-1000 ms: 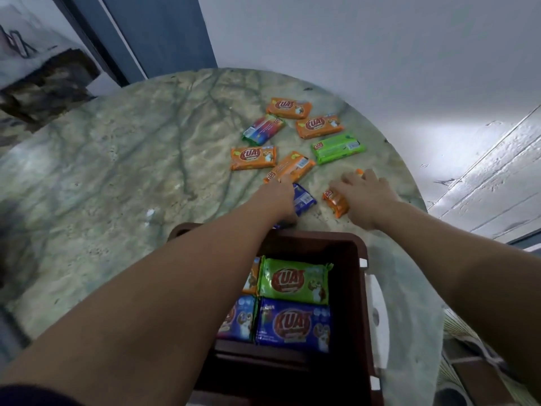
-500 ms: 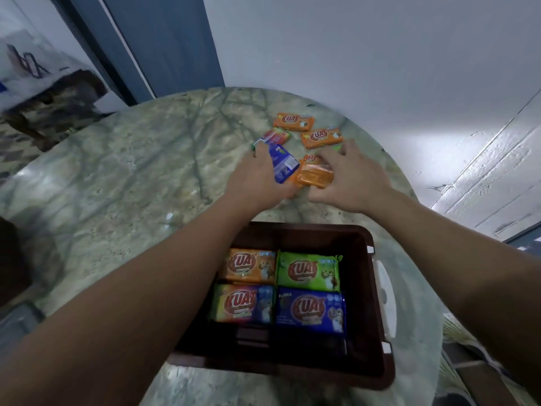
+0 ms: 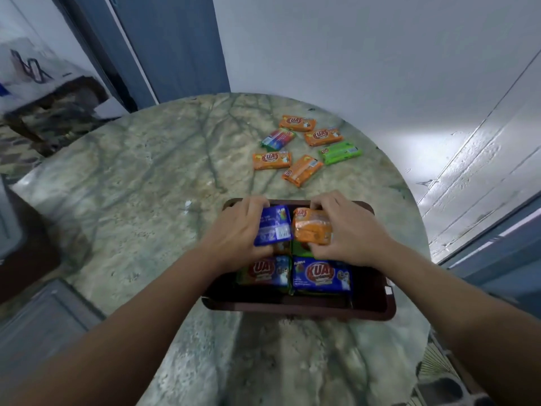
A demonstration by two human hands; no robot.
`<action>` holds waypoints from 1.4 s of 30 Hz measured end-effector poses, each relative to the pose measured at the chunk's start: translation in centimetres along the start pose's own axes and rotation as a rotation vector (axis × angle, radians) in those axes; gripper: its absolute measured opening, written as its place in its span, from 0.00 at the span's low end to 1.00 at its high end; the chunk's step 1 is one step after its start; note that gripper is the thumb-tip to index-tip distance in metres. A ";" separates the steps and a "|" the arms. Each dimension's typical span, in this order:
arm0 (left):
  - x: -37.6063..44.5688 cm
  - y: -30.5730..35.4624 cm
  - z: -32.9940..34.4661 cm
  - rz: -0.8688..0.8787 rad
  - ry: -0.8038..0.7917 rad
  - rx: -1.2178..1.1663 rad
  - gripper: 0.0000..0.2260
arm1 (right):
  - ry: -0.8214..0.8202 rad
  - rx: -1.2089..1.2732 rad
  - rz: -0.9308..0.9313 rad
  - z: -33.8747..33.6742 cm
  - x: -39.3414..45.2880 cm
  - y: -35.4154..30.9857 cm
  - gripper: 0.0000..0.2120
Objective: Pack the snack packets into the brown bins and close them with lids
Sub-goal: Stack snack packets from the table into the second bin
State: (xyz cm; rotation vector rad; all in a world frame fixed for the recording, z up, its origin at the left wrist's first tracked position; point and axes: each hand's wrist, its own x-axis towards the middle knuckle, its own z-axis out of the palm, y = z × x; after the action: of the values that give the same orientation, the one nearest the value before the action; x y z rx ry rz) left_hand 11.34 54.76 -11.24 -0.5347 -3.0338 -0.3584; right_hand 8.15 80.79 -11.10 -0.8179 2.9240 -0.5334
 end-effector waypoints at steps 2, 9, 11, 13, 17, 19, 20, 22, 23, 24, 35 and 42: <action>-0.4 -0.3 0.9 0.024 -0.043 0.052 0.32 | -0.049 -0.015 -0.005 0.2 -0.7 0.6 0.35; -0.1 -1.2 2.3 0.157 0.028 0.111 0.16 | -0.126 -0.103 0.058 1.2 -0.5 1.1 0.37; 0.1 -1.3 2.4 0.116 0.025 0.075 0.17 | -0.133 -0.124 0.061 1.4 -0.2 1.1 0.37; 0.1 -1.1 2.2 0.038 -0.001 -0.001 0.20 | -0.127 -0.136 0.064 1.6 -0.2 1.2 0.37; 0.2 -1.1 1.7 -0.052 -0.029 -0.044 0.23 | -0.125 -0.149 0.065 1.7 -0.1 1.2 0.38; 0.4 -1.0 1.6 -0.028 -0.083 0.039 0.23 | -0.125 -0.147 0.062 1.7 -0.1 1.2 0.38; 0.5 -0.9 1.6 -0.012 -0.106 0.083 0.23 | -0.123 -0.144 0.061 1.7 -0.1 1.3 0.38; 0.8 -0.9 1.7 0.001 -0.121 0.128 0.23 | -0.119 -0.146 0.057 1.7 -0.2 1.3 0.37; 0.9 -1.0 1.8 -0.002 -0.112 0.129 0.23 | -0.118 -0.154 0.054 1.7 -0.2 1.3 0.37; 0.8 -1.1 1.9 0.000 -0.098 0.130 0.24 | -0.120 -0.161 0.052 1.7 -0.2 1.2 0.37; 0.5 -1.6 2.7 0.116 -0.125 0.222 0.26 | -0.133 -0.191 0.017 1.8 -0.3 0.9 0.27; 0.4 -1.4 2.5 0.091 -0.106 0.202 0.26 | -0.047 -0.022 0.105 1.9 -0.6 1.6 0.18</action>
State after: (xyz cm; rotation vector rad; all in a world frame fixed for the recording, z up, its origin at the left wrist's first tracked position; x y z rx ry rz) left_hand 10.53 54.21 -13.99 -0.6932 -3.0828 -0.0194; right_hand 8.14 81.71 -13.48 -0.6643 2.9149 -0.4690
